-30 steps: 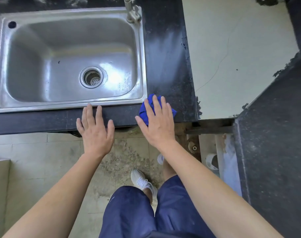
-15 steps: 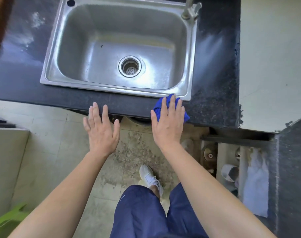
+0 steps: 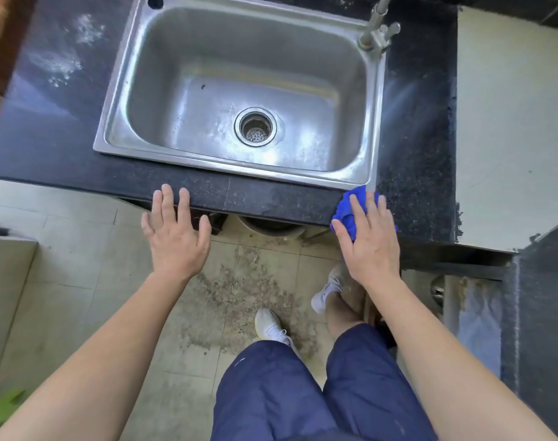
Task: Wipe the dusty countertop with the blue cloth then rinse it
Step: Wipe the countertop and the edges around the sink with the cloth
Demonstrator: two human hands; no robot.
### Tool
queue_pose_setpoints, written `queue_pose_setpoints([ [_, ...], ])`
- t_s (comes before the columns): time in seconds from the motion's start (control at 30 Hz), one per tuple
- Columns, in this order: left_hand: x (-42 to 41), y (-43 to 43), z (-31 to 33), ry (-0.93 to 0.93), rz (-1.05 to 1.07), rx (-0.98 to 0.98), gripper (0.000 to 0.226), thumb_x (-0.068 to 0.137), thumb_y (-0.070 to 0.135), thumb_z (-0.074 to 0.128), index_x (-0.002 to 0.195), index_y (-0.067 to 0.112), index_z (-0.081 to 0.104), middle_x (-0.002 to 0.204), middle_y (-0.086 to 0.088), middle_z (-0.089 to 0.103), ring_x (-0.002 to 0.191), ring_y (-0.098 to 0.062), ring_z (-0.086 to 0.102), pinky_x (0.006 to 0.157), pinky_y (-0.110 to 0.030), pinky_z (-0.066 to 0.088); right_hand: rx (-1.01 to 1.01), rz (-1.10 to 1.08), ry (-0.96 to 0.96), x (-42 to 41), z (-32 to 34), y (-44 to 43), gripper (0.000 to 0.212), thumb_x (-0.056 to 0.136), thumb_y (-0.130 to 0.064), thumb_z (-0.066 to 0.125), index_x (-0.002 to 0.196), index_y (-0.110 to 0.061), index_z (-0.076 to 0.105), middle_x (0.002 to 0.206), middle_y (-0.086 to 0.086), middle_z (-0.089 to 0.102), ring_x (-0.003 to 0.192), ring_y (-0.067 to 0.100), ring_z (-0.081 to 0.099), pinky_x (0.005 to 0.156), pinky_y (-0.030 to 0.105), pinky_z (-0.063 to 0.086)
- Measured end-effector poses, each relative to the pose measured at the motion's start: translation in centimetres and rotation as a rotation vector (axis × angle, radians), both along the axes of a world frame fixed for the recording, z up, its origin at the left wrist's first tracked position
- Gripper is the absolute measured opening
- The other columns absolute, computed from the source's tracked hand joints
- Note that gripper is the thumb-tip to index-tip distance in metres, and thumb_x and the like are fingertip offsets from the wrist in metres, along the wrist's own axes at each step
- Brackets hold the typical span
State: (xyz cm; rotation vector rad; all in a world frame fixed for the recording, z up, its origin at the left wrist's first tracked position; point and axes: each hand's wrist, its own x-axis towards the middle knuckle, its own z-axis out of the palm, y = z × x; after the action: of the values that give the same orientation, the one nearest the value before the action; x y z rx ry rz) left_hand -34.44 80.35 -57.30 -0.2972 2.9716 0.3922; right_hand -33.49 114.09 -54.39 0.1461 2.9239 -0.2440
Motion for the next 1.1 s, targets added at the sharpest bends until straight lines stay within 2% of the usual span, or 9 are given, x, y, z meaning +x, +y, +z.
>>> queue_pose_setpoints([
  [0.13, 0.2, -0.9, -0.4, -0.011, -0.046, -0.013, 0.069, 0.094, 0.049, 0.030, 0.154, 0.015, 0.026, 0.164, -0.014, 0.012, 0.151, -0.031, 0.009, 0.115, -0.062, 0.015, 0.070, -0.151, 0.010, -0.8, 0.1, -3.1, 0.071, 0.102, -0.057, 0.017, 0.155, -0.012, 0.029, 0.164, 0.015, 0.015, 0.151, 0.037, 0.009, 0.122, 0.050, 0.014],
  [0.2, 0.2, -1.0, -0.8, -0.017, -0.043, -0.018, 0.069, 0.094, 0.049, 0.029, 0.154, 0.016, 0.026, 0.164, -0.013, 0.012, 0.151, -0.029, 0.008, 0.115, -0.061, 0.013, 0.076, -0.134, 0.008, -1.3, 0.0, -5.6, 0.071, 0.102, -0.056, 0.015, 0.155, -0.010, 0.028, 0.164, 0.016, 0.015, 0.151, 0.038, 0.008, 0.123, 0.050, 0.012],
  [0.43, 0.2, -1.2, -1.0, 0.069, -0.035, -0.039, 0.056, 0.098, 0.040, 0.033, 0.148, 0.016, 0.038, 0.159, -0.013, 0.027, 0.147, -0.030, 0.023, 0.113, -0.061, 0.016, -0.057, 0.347, 0.091, -4.2, -1.6, -15.9, 0.066, 0.101, -0.054, 0.031, 0.153, -0.014, 0.035, 0.164, 0.015, 0.018, 0.152, 0.037, 0.010, 0.123, 0.049, 0.009],
  [0.5, 0.2, -1.6, -0.9, 0.103, -0.030, -0.037, 0.054, 0.098, 0.037, 0.034, 0.147, 0.015, 0.040, 0.159, -0.013, 0.027, 0.146, -0.031, 0.026, 0.114, -0.060, 0.015, -0.089, 0.445, 0.127, -5.7, -2.1, -17.9, 0.066, 0.099, -0.054, 0.035, 0.150, -0.013, 0.041, 0.162, 0.014, 0.024, 0.151, 0.037, 0.016, 0.123, 0.049, 0.011],
  [0.63, -1.1, -3.7, -0.5, 0.057, 0.056, -0.098, 0.063, 0.099, 0.045, 0.031, 0.154, 0.013, 0.026, 0.164, -0.015, 0.009, 0.150, -0.032, 0.013, 0.114, -0.061, 0.013, -0.108, 0.622, 0.186, -7.1, -2.7, -16.3, 0.066, 0.099, -0.056, 0.042, 0.150, -0.014, 0.042, 0.162, 0.012, 0.027, 0.151, 0.034, 0.018, 0.123, 0.048, 0.014],
  [0.77, -2.9, -5.1, -0.4, -0.072, 0.109, -0.110, 0.072, 0.099, 0.056, 0.019, 0.158, 0.017, 0.007, 0.166, -0.008, -0.003, 0.153, -0.028, -0.002, 0.115, -0.064, 0.009, -0.138, 0.689, 0.234, -7.0, -2.7, -12.0, 0.067, 0.099, -0.057, 0.044, 0.150, -0.015, 0.042, 0.161, 0.012, 0.027, 0.151, 0.034, 0.018, 0.122, 0.049, 0.019],
  [0.93, -2.9, -4.9, -0.5, -0.105, 0.131, -0.098, 0.073, 0.098, 0.058, 0.014, 0.159, 0.018, 0.005, 0.166, -0.007, -0.005, 0.153, -0.028, -0.005, 0.116, -0.063, 0.010, -0.045, 0.673, 0.170, -6.8, -2.8, -13.3, 0.071, 0.098, -0.058, 0.044, 0.153, -0.013, 0.035, 0.164, 0.013, 0.020, 0.152, 0.035, 0.012, 0.123, 0.049, 0.013],
  [1.1, -2.9, -5.4, -0.2, -0.122, 0.118, -0.064, 0.073, 0.098, 0.059, 0.016, 0.159, 0.021, 0.003, 0.166, -0.004, -0.010, 0.152, -0.023, -0.010, 0.116, -0.062, 0.004, -0.058, 0.737, 0.167, -8.1, -2.9, -18.7, 0.072, 0.098, -0.056, 0.043, 0.154, -0.013, 0.033, 0.164, 0.015, 0.019, 0.151, 0.037, 0.013, 0.123, 0.048, 0.010],
])
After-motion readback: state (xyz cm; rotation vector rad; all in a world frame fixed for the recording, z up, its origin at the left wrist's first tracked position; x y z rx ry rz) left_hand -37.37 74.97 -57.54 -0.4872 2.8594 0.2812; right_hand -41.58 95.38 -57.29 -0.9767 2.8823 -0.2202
